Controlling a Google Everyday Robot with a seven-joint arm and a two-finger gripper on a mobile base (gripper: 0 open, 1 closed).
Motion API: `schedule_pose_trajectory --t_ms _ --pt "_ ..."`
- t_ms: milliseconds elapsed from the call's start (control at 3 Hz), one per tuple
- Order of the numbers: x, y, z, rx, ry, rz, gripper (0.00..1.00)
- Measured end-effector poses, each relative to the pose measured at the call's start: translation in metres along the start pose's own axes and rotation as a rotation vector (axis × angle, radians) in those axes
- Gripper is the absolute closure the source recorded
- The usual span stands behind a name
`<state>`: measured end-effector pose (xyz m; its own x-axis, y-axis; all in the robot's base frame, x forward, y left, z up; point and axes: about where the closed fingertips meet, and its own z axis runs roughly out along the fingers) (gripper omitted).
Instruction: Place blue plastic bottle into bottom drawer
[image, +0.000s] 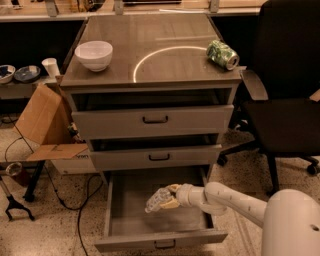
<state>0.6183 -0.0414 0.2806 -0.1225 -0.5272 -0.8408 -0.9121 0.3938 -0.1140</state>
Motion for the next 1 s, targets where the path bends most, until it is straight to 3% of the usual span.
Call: schedule_pose_trajectory --t_ms 1000 --pt "0.063 0.022 0.018 -0.091 0.027 0.232 0.27"
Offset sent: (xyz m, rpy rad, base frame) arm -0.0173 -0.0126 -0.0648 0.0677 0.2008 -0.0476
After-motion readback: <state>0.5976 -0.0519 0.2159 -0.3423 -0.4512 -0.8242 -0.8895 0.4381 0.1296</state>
